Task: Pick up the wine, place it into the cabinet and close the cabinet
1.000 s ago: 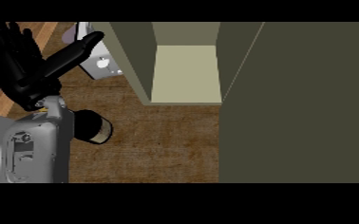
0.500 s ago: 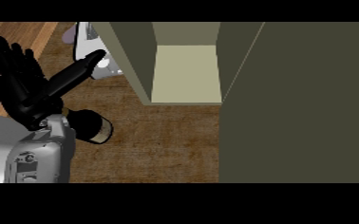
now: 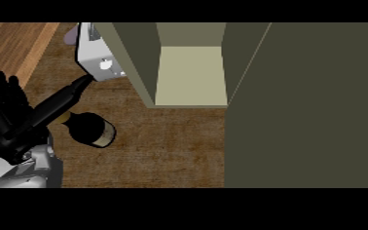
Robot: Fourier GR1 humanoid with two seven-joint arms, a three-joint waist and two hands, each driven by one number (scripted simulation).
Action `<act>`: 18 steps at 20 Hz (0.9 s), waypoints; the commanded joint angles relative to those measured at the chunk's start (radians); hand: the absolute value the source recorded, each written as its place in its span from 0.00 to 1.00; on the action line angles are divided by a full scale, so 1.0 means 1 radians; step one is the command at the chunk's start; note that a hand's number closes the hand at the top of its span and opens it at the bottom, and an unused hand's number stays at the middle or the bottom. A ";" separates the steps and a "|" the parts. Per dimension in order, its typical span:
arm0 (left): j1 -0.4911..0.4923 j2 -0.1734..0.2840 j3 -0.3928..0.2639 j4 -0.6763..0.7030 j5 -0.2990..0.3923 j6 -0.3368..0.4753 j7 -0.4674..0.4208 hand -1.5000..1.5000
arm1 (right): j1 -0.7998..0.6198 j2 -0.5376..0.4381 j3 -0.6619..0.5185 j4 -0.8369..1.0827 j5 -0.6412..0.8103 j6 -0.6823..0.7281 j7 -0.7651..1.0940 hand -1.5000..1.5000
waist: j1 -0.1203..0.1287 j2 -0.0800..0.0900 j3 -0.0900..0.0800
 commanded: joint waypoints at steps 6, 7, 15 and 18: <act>0.172 -0.029 0.010 -0.046 0.086 -0.030 -0.097 0.00 | -0.086 -0.027 -0.073 -0.011 -0.082 -0.006 0.068 0.00 | 0.003 0.000 0.000; 0.144 -0.035 -0.029 0.071 0.101 0.045 -0.176 0.00 | 0.023 0.033 0.036 -0.015 0.040 0.020 -0.001 0.00 | -0.003 0.001 0.000; 0.229 -0.031 0.068 0.110 0.270 -0.073 -0.313 0.00 | 0.035 0.030 0.012 -0.029 0.006 0.047 0.003 0.00 | -0.001 0.000 0.000; 0.245 -0.036 0.032 0.151 0.321 -0.052 -0.394 0.00 | -0.050 0.010 -0.021 -0.053 -0.033 -0.007 0.099 0.00 | 0.000 0.001 0.000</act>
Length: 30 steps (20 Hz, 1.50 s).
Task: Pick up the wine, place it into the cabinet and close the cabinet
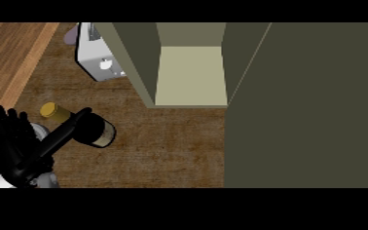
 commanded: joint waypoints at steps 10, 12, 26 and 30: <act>0.115 -0.005 -0.003 0.155 0.203 -0.094 -0.258 0.00 | -0.056 0.026 0.021 0.027 0.036 -0.016 0.012 0.00 | 0.002 0.000 0.000; 0.076 0.003 0.072 0.185 0.197 -0.132 -0.244 0.00 | 0.019 0.005 0.004 -0.032 0.014 0.021 0.019 0.00 | -0.001 0.000 0.000; 0.033 0.008 0.113 0.486 0.340 -0.246 -0.464 0.00 | -0.021 0.049 0.051 -0.056 0.070 -0.032 0.055 0.00 | 0.000 0.000 0.000; -0.033 0.013 0.100 0.533 0.353 -0.230 -0.451 0.00 | 0.033 0.020 -0.004 -0.079 0.012 0.022 0.032 0.00 | -0.002 0.000 0.000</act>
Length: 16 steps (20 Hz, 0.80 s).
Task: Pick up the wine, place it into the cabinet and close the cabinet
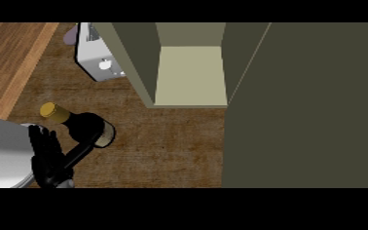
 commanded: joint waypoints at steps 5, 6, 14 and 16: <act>-0.091 -0.012 0.026 0.207 0.070 -0.042 -0.144 0.00 | -0.048 -0.008 -0.002 -0.005 0.010 -0.010 0.039 0.00 | 0.001 0.000 0.000; -0.056 0.014 0.051 0.213 0.071 -0.109 -0.139 0.00 | -0.038 -0.022 -0.063 0.008 -0.042 0.003 0.020 0.00 | 0.001 0.000 0.000; -0.129 -0.013 0.046 0.337 0.185 -0.137 -0.268 0.00 | 0.024 -0.013 -0.048 -0.024 -0.023 0.039 -0.022 0.00 | -0.002 0.000 0.000; -0.166 -0.013 0.088 0.418 0.198 -0.204 -0.350 0.00 | -0.130 -0.024 -0.073 0.061 -0.025 -0.017 0.028 0.00 | 0.001 0.001 0.000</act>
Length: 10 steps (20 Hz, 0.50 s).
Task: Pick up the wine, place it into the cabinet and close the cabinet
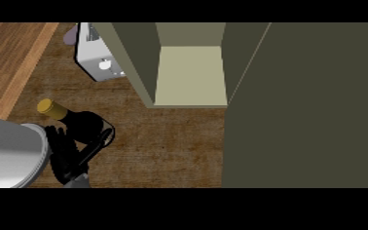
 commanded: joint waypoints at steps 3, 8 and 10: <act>-0.097 0.056 0.077 0.257 0.066 -0.164 -0.144 0.00 | 0.119 0.011 -0.028 -0.045 -0.045 0.047 -0.058 0.00 | -0.009 0.001 0.000; -0.095 0.034 0.036 0.230 0.070 -0.133 -0.139 0.00 | 0.067 0.023 -0.002 0.007 0.007 0.039 -0.053 0.00 | -0.001 0.000 0.000; -0.010 -0.001 0.030 0.197 0.077 -0.198 -0.181 1.00 | -0.029 -0.026 -0.087 0.054 -0.077 0.019 0.000 0.00 | 0.004 0.000 0.000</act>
